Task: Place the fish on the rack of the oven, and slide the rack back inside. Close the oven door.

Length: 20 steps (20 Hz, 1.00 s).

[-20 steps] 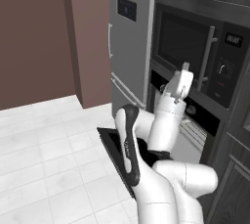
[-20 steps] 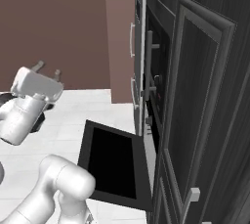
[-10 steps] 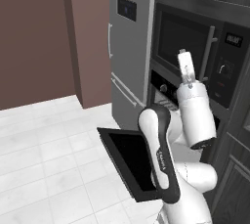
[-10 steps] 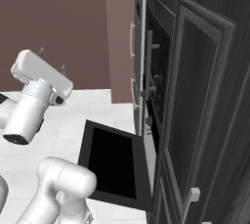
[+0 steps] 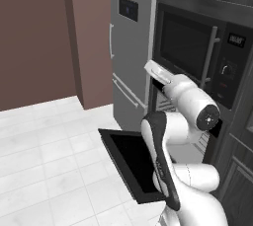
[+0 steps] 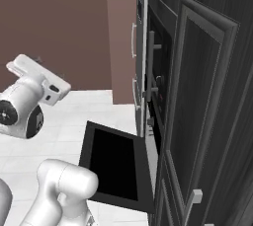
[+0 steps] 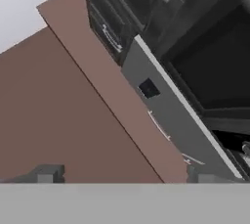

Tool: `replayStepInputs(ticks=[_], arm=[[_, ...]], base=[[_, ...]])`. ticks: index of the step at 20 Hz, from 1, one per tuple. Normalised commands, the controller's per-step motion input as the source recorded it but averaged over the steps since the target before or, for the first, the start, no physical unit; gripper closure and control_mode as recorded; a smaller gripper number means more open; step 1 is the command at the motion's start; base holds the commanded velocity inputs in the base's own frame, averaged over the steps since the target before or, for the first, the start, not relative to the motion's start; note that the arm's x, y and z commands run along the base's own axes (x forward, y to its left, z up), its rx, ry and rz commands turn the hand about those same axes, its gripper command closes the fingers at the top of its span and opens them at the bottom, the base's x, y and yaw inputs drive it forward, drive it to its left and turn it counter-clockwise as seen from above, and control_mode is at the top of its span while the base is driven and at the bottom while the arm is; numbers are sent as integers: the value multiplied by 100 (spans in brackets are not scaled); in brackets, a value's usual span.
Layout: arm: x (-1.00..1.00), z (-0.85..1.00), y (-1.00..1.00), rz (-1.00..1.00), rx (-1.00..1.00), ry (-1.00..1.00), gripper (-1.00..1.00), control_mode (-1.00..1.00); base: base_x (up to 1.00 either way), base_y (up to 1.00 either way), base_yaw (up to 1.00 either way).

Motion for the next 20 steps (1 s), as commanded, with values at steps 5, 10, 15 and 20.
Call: replayStepInputs(ticks=[5, 10, 15, 20], arm=[[-66, -2, 100, 0, -54, 56, -100, -100], [-74, -9, 100, 0, -59, 59, -100, -100], [-13, -80, 98, 0, -63, 75, -100, -100], [12, -100, 83, 3, -60, 62, -100, -100]], base=[[0, 0, 0], [0, 0, 0], [0, 0, 0], [0, 0, 0]])
